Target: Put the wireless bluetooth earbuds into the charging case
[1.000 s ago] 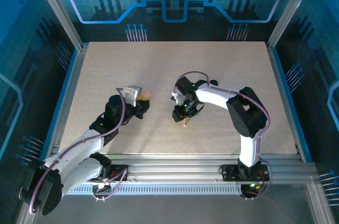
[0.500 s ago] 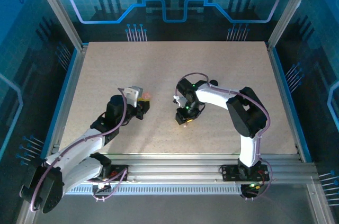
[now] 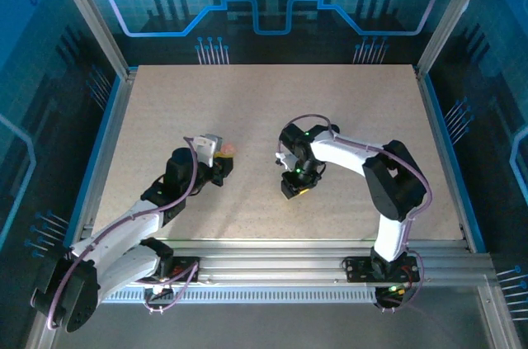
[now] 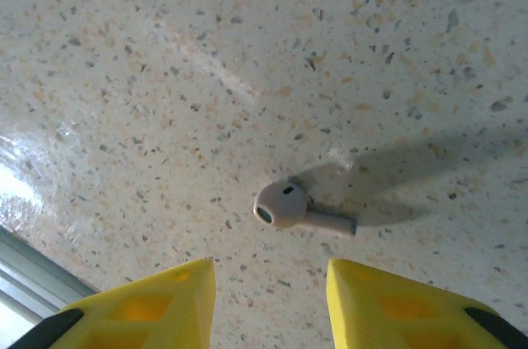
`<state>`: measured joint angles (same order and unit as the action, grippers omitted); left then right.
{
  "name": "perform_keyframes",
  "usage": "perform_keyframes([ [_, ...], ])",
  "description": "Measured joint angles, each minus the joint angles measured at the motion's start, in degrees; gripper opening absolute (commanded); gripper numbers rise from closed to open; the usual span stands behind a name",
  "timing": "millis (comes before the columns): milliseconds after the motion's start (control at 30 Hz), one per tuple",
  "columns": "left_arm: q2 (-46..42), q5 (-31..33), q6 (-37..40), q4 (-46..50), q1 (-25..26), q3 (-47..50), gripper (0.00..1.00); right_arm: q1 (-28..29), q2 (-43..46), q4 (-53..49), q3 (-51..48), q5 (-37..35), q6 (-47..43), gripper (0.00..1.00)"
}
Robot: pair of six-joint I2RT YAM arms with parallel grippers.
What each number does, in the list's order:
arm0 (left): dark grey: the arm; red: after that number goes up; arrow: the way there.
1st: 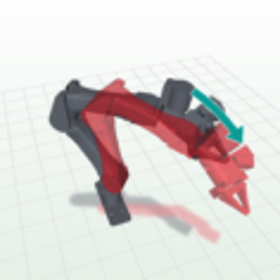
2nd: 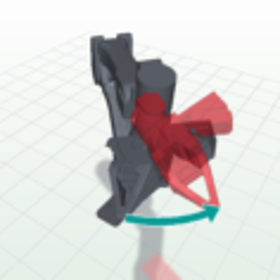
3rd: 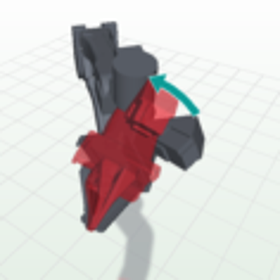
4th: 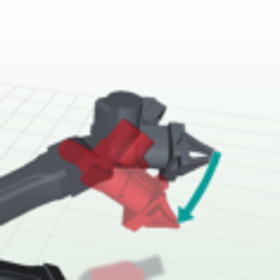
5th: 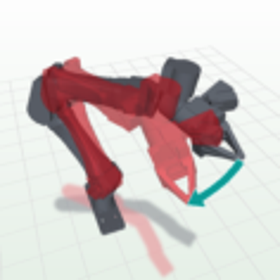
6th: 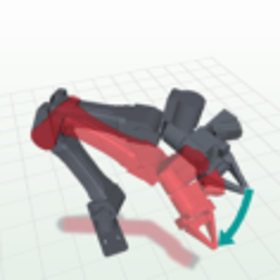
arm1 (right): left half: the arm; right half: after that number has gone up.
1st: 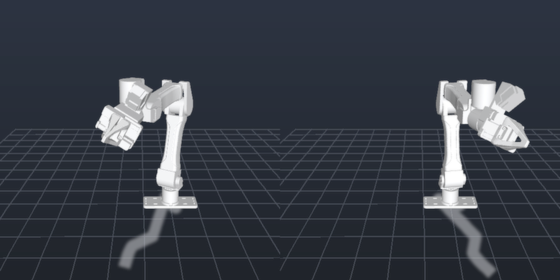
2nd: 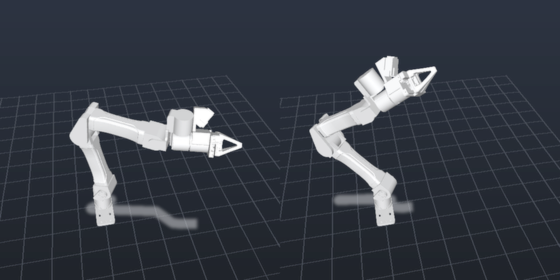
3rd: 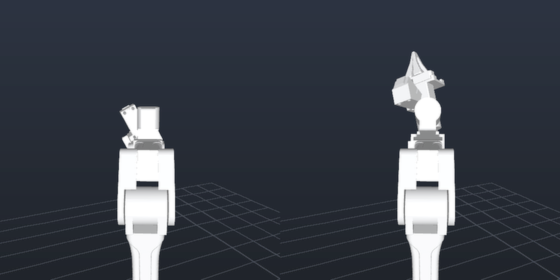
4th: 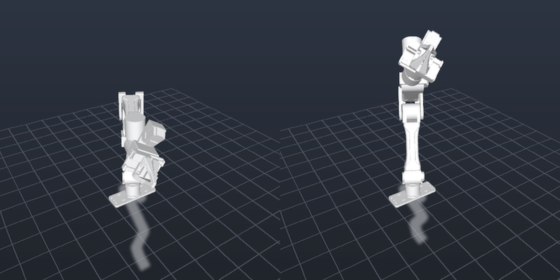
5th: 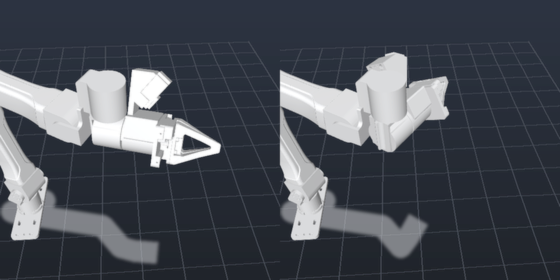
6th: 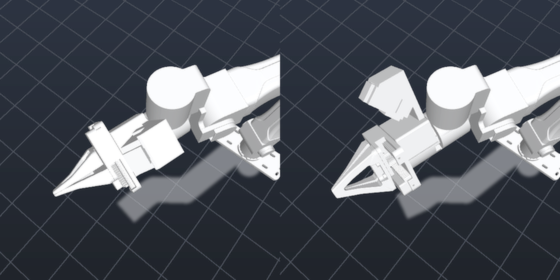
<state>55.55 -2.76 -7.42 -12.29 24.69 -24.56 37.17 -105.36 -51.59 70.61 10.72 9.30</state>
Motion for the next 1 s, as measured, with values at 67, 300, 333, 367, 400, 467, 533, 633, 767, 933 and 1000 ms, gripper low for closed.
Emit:
perform_keyframes([
  [67, 0.0, 0.0, 0.0, 0.0, 0.0, 0.0, 0.22, 0.3, 0.2, -0.6, 0.8, -1.0, -2.1, 0.40],
  [300, -0.7, 0.0, 0.0, 0.1, -0.1, 0.0, 0.23, 3.9, 0.1, -2.8, 4.1, -8.0, -13.7, 0.40],
  [333, -1.0, 0.0, 0.0, 0.2, -0.2, 0.0, 0.23, 4.4, 0.1, -2.8, 4.2, -8.9, -15.1, 0.40],
  [367, -1.3, 0.0, 0.0, 0.3, -0.2, 0.0, 0.23, 4.9, 0.1, -2.9, 4.4, -10.0, -16.7, 0.40],
  [400, -1.6, 0.0, 0.0, 0.5, -0.3, 0.0, 0.23, 5.2, 0.0, -2.9, 4.5, -10.8, -18.1, 0.40],
  [467, -2.3, 0.0, 0.1, 1.0, -0.4, 0.0, 0.23, 5.3, -0.3, -2.9, 4.9, -12.3, -20.1, 0.40],
  [533, -3.2, 0.0, 0.3, 1.8, -0.5, 0.0, 0.23, 5.2, -1.1, -2.9, 5.4, -13.6, -21.5, 0.40],
  [633, -4.3, 0.2, 0.5, 2.4, -0.6, 0.0, 0.23, 5.2, -2.9, -2.8, 6.1, -13.7, -22.8, 0.40],
  [767, -5.2, 0.5, 0.5, 3.3, -0.6, 0.0, 0.23, 5.2, -5.3, -2.8, 6.3, -13.4, -23.6, 0.40],
  [933, -5.7, 0.7, 1.4, 4.7, -0.6, 0.0, 0.23, 5.2, -6.1, -2.2, 6.3, -13.3, -23.7, 0.40],
  [1000, -5.9, 0.7, 1.5, 5.0, -0.6, 0.0, 0.23, 5.2, -6.3, -1.7, 6.3, -13.3, -23.7, 0.40],
])
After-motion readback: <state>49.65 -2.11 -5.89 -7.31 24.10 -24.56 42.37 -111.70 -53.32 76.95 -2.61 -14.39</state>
